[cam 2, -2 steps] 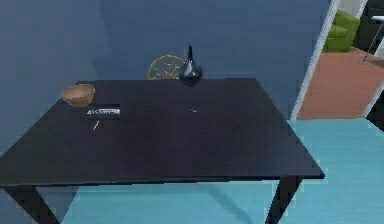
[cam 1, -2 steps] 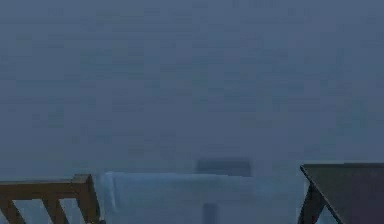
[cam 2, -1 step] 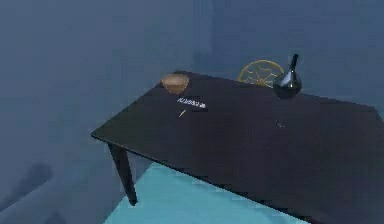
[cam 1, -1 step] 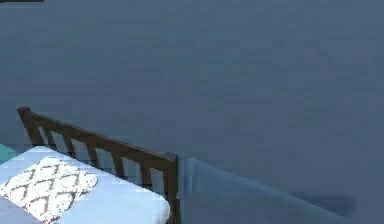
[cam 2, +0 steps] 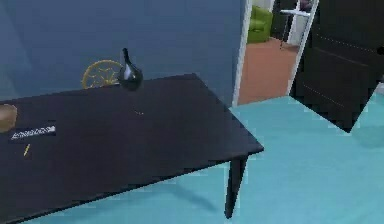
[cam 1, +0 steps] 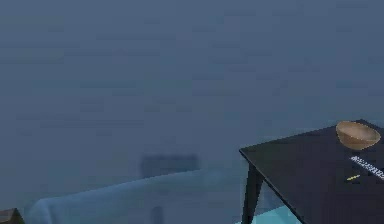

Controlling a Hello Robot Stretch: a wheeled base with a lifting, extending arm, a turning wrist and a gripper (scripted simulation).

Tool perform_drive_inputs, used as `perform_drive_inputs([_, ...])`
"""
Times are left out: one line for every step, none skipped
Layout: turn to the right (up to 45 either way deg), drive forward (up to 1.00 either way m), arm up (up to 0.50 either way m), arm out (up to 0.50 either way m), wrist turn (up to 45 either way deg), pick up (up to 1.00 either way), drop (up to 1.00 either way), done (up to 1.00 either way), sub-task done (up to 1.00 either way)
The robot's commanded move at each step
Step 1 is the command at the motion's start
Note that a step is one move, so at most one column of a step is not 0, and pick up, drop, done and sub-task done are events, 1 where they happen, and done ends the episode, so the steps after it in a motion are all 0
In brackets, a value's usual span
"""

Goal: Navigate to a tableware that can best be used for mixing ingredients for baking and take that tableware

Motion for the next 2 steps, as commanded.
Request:
perform_drive_inputs([9.0,0.0,0.0,0.0,0.0,0.0,0.0,0.0,0.0])
perform_drive_inputs([0.0,0.55,0.0,0.0,0.0,0.0,0.0,0.0,0.0])
